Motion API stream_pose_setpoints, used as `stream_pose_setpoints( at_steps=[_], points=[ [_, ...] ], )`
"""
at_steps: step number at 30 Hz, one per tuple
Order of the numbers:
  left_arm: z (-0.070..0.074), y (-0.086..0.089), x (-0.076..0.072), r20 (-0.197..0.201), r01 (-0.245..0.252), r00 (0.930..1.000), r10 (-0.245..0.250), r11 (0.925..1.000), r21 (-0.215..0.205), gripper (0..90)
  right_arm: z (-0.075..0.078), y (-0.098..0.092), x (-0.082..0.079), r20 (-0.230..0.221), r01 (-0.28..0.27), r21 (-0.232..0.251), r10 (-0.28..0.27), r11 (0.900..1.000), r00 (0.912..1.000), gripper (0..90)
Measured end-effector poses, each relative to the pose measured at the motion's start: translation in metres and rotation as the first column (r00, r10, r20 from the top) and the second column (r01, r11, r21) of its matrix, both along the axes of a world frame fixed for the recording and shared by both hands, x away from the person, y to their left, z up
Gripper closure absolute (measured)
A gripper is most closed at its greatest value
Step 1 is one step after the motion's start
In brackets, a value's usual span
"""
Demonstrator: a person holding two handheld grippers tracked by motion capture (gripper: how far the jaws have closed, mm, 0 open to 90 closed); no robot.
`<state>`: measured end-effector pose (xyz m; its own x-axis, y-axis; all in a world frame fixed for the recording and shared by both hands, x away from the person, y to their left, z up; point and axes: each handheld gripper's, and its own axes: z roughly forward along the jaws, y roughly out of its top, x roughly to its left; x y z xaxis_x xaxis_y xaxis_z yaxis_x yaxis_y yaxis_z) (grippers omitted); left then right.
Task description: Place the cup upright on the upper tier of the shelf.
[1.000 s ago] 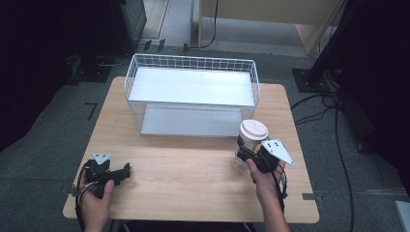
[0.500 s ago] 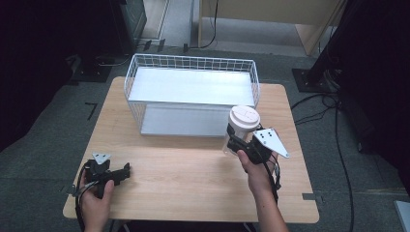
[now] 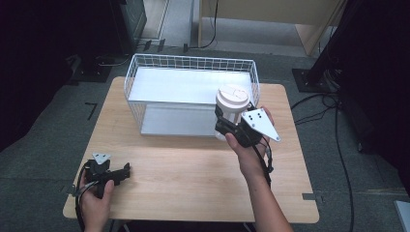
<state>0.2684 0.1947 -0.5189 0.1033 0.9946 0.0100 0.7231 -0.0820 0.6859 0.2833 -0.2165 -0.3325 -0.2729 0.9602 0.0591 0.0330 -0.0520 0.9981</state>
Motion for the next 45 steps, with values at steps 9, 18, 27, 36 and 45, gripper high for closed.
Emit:
stream_pose_setpoints(
  at_steps=[9, 18, 27, 36, 45],
  points=[
    [0.000, 0.000, 0.000, 0.000, 0.001, 1.0000, -0.001, 1.0000, 0.000, 0.0, 0.035, 0.017, 0.020, 0.069, -0.012, -0.007, 0.013, 1.000, 0.9975, 15.2],
    [0.000, 0.000, 0.000, 0.000, 0.001, 1.0000, -0.001, 1.0000, 0.001, 0.0, 0.059, 0.038, 0.046, 0.095, -0.025, -0.024, 0.027, 0.999, 0.9951, 15.2],
    [0.000, 0.000, 0.000, -0.001, 0.001, 1.0000, -0.001, 1.0000, 0.000, 0.0, 0.059, 0.053, 0.076, 0.075, 0.002, -0.033, 0.000, 0.999, 0.9972, 15.2],
    [0.000, 0.000, 0.000, 0.001, 0.000, 1.0000, 0.000, 1.0000, 0.000, 0.0, 0.056, 0.059, 0.117, 0.041, 0.030, -0.026, -0.029, 0.999, 0.9987, 15.2],
    [0.000, 0.000, 0.000, 0.001, -0.001, 1.0000, 0.001, 1.0000, -0.001, 0.0, 0.053, 0.064, 0.137, 0.034, 0.035, -0.028, -0.034, 0.999, 0.9988, 15.0]
  ],
)
